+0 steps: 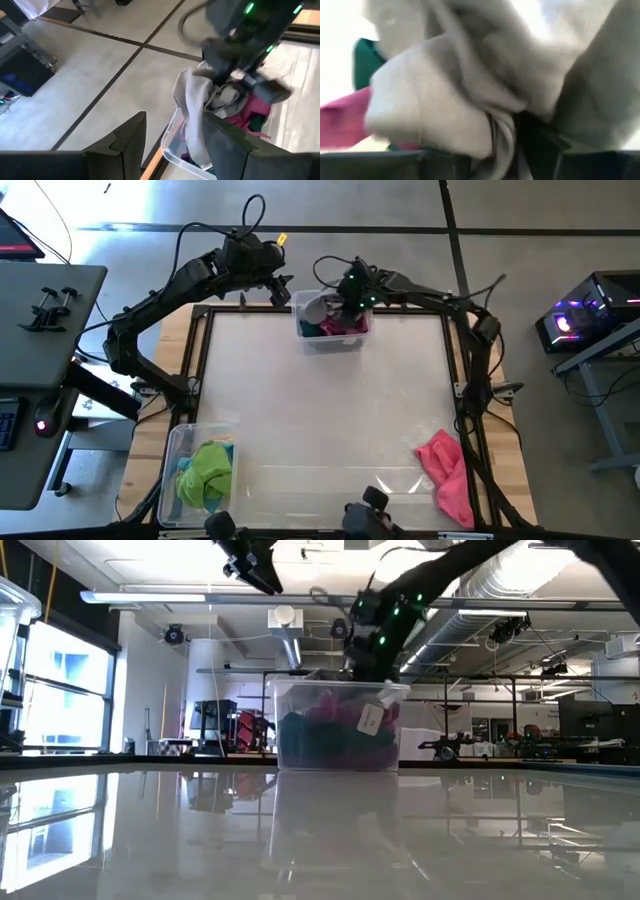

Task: Sort towels by color in basket
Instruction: Put the gray kitchen towel into the top transparent bin

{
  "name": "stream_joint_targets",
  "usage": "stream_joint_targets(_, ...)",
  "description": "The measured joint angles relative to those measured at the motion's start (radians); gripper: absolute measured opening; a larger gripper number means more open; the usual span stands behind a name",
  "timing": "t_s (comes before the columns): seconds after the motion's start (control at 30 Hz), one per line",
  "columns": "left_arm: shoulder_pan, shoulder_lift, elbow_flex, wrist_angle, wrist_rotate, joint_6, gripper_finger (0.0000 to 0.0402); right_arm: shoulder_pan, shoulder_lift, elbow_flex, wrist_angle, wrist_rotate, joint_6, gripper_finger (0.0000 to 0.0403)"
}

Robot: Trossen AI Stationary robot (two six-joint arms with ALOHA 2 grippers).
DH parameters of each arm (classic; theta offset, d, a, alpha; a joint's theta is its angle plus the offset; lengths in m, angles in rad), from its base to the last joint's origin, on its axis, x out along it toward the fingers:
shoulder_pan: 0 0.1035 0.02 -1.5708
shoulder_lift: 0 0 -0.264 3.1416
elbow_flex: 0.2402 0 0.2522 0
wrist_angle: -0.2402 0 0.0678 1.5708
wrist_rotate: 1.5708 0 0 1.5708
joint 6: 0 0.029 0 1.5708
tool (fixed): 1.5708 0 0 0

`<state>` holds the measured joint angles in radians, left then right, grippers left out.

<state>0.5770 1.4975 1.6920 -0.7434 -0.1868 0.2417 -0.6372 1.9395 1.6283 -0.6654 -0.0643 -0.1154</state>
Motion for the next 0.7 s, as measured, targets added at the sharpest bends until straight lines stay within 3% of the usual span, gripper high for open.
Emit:
stream_joint_targets(0.4, 0.000, 0.000, 0.000, -0.002, -0.007, 0.031, 0.0179, 0.001, -0.205, 0.000, -0.059, -0.059, 0.014, 0.0162)
stream_joint_targets(0.53, -0.001, 0.000, 0.000, -0.002, -0.006, 0.025, 0.0179, 0.001, -0.185, -0.007, 0.103, -0.015, 0.096, 0.0153)
stream_joint_targets(0.7, -0.001, 0.000, 0.000, -0.002, 0.049, -0.008, 0.0179, 0.001, -0.077, -0.009, 0.276, 0.055, 0.203, 0.0106)
